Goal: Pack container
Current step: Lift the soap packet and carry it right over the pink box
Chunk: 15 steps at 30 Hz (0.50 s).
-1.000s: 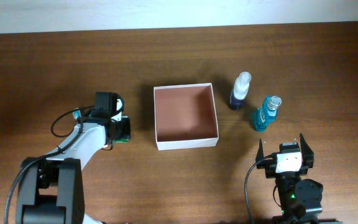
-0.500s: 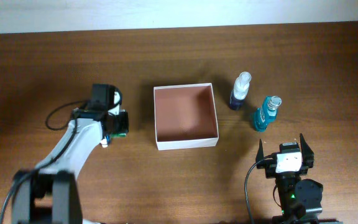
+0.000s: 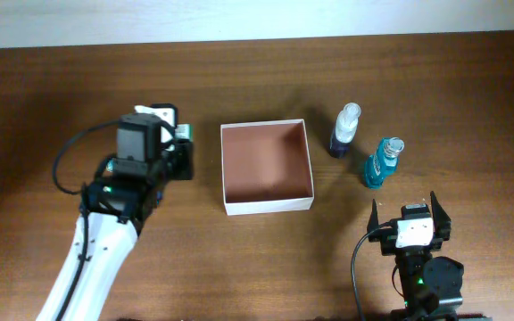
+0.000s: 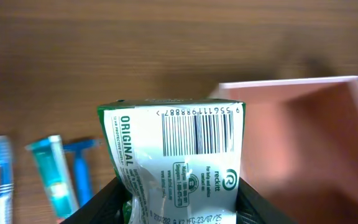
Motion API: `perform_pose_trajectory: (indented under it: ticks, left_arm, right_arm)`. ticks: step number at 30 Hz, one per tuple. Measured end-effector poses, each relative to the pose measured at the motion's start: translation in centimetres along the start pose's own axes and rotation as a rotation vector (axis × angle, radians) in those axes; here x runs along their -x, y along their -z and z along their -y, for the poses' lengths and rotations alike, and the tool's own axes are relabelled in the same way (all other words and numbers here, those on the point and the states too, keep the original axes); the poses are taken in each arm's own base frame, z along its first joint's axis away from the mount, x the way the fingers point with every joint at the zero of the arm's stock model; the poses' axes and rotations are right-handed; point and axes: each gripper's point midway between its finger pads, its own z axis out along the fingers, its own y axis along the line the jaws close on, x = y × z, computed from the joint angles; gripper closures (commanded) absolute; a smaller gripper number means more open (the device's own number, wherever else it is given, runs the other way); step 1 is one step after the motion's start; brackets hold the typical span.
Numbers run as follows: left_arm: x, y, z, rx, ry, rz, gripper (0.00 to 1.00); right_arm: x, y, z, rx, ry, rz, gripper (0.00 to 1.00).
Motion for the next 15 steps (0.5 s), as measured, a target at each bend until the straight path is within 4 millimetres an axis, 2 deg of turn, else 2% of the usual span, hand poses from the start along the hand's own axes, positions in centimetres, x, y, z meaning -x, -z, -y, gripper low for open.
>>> perform_pose_trajectory:
  ticks: [7, 12, 15]
  left_arm:
    - [-0.6, 0.3, 5.2, -0.109, 0.029, 0.002, 0.75]
    - [-0.6, 0.7, 8.3, -0.177, 0.035, 0.018, 0.77]
    - [-1.3, 0.6, 9.8, -0.202, 0.023, -0.001, 0.79]
  right_arm:
    - [0.0, 0.0, 0.0, 0.000, 0.000, 0.000, 0.02]
    - [0.0, 0.0, 0.0, 0.000, 0.001, 0.000, 0.02]
    - [0.0, 0.0, 0.0, 0.000, 0.000, 0.000, 0.02]
